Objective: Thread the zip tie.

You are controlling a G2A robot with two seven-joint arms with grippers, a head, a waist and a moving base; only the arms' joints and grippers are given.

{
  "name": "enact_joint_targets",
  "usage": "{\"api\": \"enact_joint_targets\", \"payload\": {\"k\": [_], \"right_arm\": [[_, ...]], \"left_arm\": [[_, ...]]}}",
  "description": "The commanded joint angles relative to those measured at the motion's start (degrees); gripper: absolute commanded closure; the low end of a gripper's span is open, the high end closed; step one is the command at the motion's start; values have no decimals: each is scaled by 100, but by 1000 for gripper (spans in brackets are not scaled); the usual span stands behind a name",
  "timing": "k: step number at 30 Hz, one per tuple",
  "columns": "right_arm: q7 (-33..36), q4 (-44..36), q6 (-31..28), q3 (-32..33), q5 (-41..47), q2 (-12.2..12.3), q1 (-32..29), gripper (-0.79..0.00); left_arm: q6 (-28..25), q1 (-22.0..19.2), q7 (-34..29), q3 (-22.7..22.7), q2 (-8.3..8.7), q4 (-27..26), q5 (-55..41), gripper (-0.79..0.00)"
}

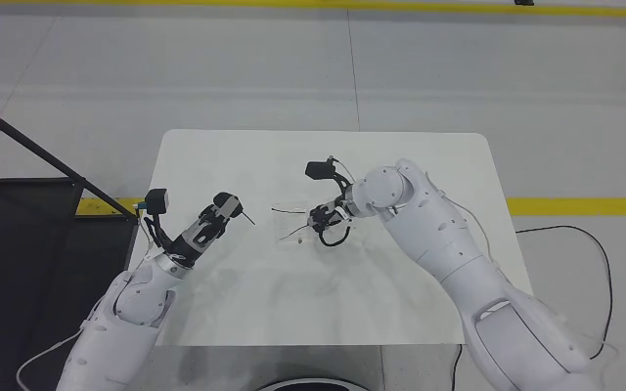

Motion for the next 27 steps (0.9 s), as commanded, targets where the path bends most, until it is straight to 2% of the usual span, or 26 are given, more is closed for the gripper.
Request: {"api": "enact_joint_targets", "payload": {"k": [1, 11, 18, 23, 27], "right_arm": [[9, -6, 2, 10, -7, 0, -3, -77], [30, -105, -39, 119, -37, 33, -41, 0], [31, -318, -173, 306, -31, 120, -139, 0], [26, -655, -320, 552, -40, 249, -306, 0], [4, -1273, -277, 822, -246, 420, -600, 0]], "left_arm": [[0, 0, 0, 0, 0, 0, 0, 0], [0, 0, 0, 0, 0, 0, 0, 0], [0, 0, 0, 0, 0, 0, 0, 0], [0, 0, 0, 0, 0, 0, 0, 0], [78, 9, 55, -17, -5, -41, 42, 0]]}}
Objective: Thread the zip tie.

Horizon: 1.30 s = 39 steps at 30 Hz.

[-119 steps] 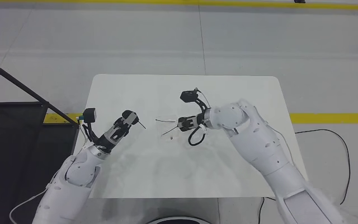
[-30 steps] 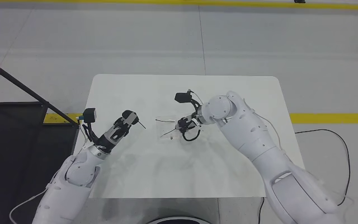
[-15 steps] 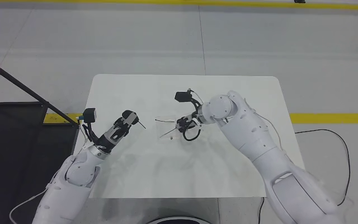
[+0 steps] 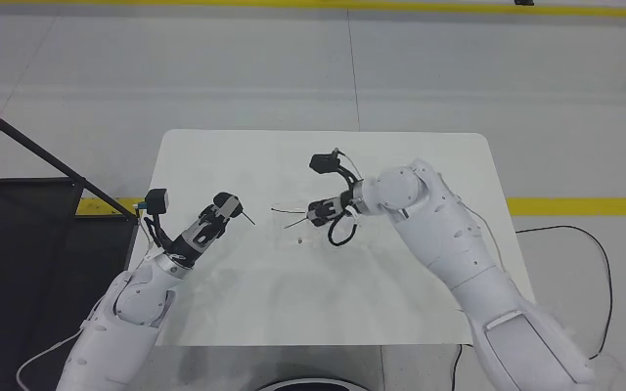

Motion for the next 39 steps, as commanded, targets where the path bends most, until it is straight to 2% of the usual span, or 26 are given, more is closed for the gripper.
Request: {"api": "enact_joint_targets", "payload": {"k": [1, 8, 14, 18, 32, 36, 39], "right_arm": [[10, -367, 15, 160, -90, 92, -179, 0], [69, -2444, 148, 1108, -563, 545, -1426, 0], [18, -4042, -13, 1898, -572, 811, -2586, 0], [-10, -4604, -148, 2229, -257, 902, -3107, 0], [12, -4632, -156, 2251, -226, 909, -3141, 0], [-284, -4656, -4, 2243, -164, 906, -3202, 0], [-369, -4630, -18, 2331, 296, 915, -3223, 0]], "left_arm": [[128, 27, 126, -29, -10, -82, 135, 0], [629, 150, 825, 119, -99, -285, 1144, 0], [993, 131, 1480, 379, -191, -302, 2028, 0], [1029, 109, 1737, 453, -225, -285, 2249, 0], [1029, 109, 1737, 453, -225, -285, 2249, 0], [1386, 132, 1888, 535, -259, -407, 2630, 0], [1518, 115, 2184, 658, -303, -450, 2913, 0]]}}
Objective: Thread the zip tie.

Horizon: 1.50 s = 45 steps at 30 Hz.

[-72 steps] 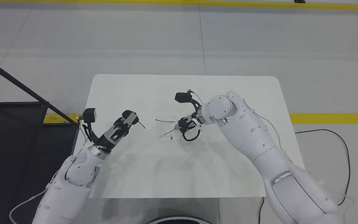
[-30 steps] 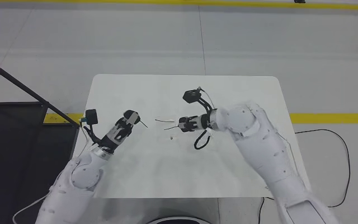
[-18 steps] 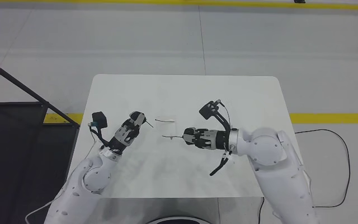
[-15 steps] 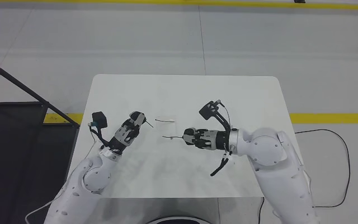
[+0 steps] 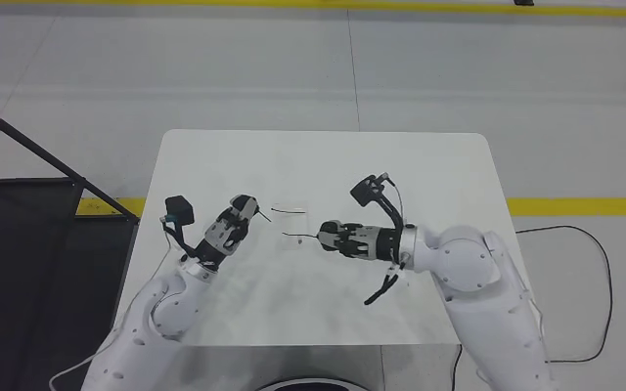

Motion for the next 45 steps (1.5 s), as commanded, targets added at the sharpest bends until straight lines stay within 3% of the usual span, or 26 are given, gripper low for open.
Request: {"api": "enact_joint_targets", "payload": {"k": [1, 12, 16, 26, 37, 45], "right_arm": [[-57, 14, -20, 88, 296, 10, -23, 0], [32, 109, -170, 395, 1829, 80, -192, 0], [167, 390, 179, 414, 2214, 95, 21, 0], [128, 388, 187, 410, 2215, 94, 9, 0], [-919, 351, 500, 206, 2063, 77, -8, 0], [-1177, 235, 577, 7, 1645, 92, -25, 0]], "left_arm": [[103, -17, 221, 68, -26, 2, 210, 0], [201, -254, 808, 575, -192, 218, 662, 0], [281, -363, 933, 751, -246, 327, 912, 0], [297, -358, 931, 752, -248, 313, 904, 0], [165, -222, 978, 722, -317, 128, 487, 0], [238, -170, 954, 726, -366, 62, 440, 0]]}}
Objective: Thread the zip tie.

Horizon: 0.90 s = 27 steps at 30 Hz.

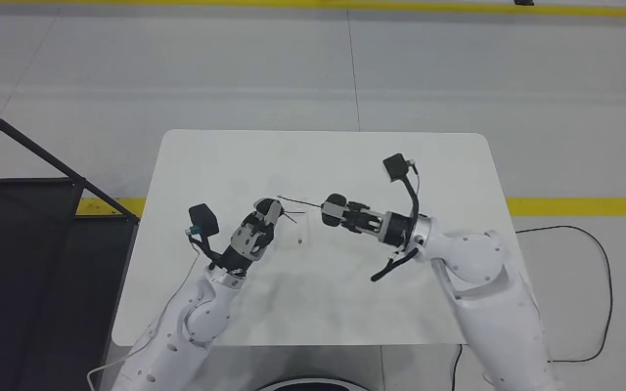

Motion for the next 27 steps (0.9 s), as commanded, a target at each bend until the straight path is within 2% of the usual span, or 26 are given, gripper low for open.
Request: {"api": "enact_joint_targets", "payload": {"k": [1, 12, 27], "right_arm": [[16, -27, -22, -15, -56, 9, -16, 0], [-95, -67, -237, -101, -11, 34, -75, 0], [-233, 81, -162, -310, 15, 29, 102, 0]], "left_arm": [[7, 3, 0, 1, -5, -7, 0, 0], [7, 3, 0, 1, -5, -7, 0, 0], [7, 3, 0, 1, -5, -7, 0, 0]]}}
